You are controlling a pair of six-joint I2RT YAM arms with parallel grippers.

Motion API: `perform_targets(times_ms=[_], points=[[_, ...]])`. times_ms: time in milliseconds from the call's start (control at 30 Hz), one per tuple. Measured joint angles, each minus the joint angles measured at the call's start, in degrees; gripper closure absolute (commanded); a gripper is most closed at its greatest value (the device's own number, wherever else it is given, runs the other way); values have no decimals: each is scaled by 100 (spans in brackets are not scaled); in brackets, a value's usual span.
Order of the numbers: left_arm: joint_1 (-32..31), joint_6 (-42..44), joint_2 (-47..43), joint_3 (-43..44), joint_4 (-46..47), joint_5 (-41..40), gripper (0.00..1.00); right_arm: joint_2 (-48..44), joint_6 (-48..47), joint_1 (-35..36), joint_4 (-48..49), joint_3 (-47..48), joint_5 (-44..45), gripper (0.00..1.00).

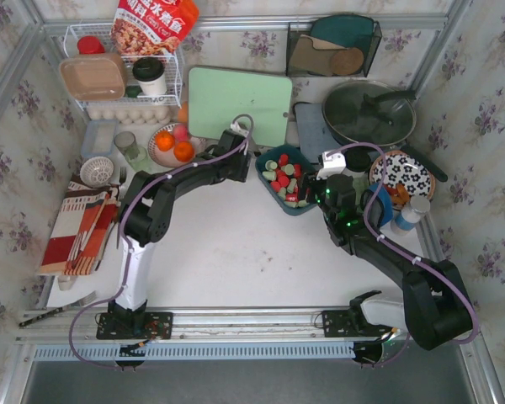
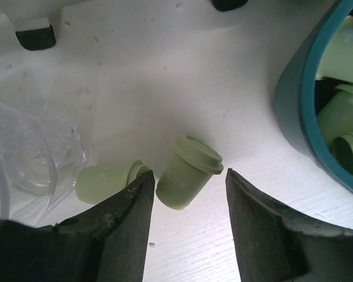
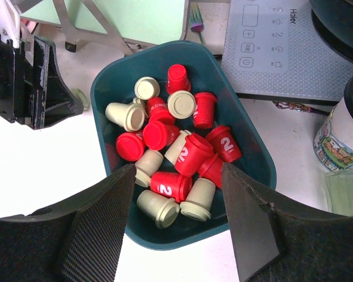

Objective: Mix the coffee capsules in the storage basket

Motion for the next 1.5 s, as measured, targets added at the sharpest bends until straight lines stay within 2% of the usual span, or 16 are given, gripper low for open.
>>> perform_targets(times_ms=[200, 400, 900, 1067, 1200, 1500], points=[[9, -22, 66, 24, -157, 7, 55, 2, 0, 0, 0, 0, -17, 33], [9, -66, 240, 310, -468, -70, 58, 2, 0, 0, 0, 0, -37, 33], [33, -103, 817, 1379, -1456, -74, 57, 0, -2, 0, 0, 0, -57, 33], [66, -107, 938, 1622, -1711, -9, 70, 0, -2, 0, 0, 0, -57, 33], [90, -129, 981, 1720, -1816, 55, 75, 0, -2, 0, 0, 0, -57, 33], [94, -144, 822, 1438, -1681, 76, 76, 15, -2, 0, 0, 0, -57, 33]])
